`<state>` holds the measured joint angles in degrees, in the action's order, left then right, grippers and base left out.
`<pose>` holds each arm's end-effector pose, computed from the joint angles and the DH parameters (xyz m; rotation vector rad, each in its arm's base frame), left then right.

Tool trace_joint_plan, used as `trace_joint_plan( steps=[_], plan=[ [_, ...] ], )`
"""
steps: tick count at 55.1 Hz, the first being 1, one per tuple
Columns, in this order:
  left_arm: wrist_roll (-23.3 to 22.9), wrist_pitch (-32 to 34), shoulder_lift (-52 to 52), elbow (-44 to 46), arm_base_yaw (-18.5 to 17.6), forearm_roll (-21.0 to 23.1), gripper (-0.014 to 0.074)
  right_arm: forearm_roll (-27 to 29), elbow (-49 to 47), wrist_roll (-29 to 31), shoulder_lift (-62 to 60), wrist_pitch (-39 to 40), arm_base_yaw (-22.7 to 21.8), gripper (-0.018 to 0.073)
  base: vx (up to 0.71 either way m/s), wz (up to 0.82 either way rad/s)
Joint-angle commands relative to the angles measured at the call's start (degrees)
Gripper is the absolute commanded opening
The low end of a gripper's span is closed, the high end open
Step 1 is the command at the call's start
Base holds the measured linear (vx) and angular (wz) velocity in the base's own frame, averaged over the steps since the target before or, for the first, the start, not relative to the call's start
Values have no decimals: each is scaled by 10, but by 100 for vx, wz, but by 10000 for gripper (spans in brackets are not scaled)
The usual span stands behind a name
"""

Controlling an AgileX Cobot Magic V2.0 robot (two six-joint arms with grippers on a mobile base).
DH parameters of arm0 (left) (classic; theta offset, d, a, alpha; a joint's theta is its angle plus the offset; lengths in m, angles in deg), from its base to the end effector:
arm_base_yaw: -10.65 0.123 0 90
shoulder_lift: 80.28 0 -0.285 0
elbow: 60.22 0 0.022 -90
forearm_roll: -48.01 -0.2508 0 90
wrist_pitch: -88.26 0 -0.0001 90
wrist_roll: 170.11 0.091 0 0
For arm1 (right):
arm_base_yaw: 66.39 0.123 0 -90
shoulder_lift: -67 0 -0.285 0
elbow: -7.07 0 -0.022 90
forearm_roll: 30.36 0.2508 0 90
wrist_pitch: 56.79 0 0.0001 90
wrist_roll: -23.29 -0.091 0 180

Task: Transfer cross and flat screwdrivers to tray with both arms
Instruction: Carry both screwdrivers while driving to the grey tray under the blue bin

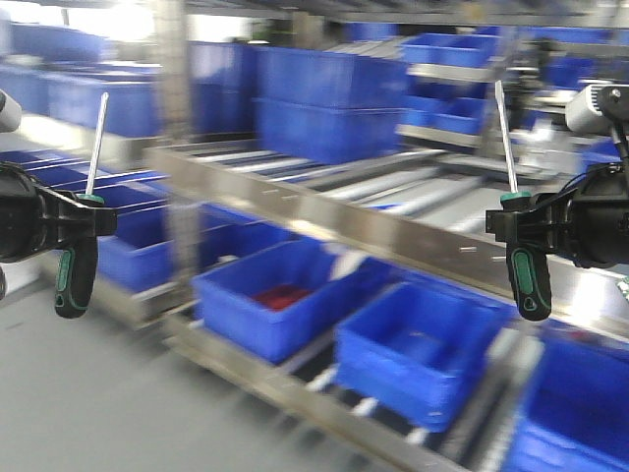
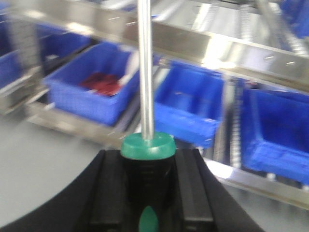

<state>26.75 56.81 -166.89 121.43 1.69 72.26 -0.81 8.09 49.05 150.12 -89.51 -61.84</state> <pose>0.3053 -0.0679 0.4151 0.2235 1.9868 -0.3625 0.2907 0.0475 0.4186 -0.2581 1.9591 0.3154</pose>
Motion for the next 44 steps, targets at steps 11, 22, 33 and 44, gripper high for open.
trace_joint_plan(
  steps=[11,22,33,44],
  plan=[
    [-2,47,21,16,-2,16,3,12,-21,6,-19,43,-1,-8,35,-86],
    [-2,47,21,16,-2,16,3,12,-21,6,-19,43,-1,-8,32,-74],
    [-2,47,21,16,-2,16,3,12,-21,6,-19,43,-1,-8,31,-58],
    [-2,47,21,16,-2,16,3,12,-21,6,-19,43,-1,-8,30,-37]
  ],
)
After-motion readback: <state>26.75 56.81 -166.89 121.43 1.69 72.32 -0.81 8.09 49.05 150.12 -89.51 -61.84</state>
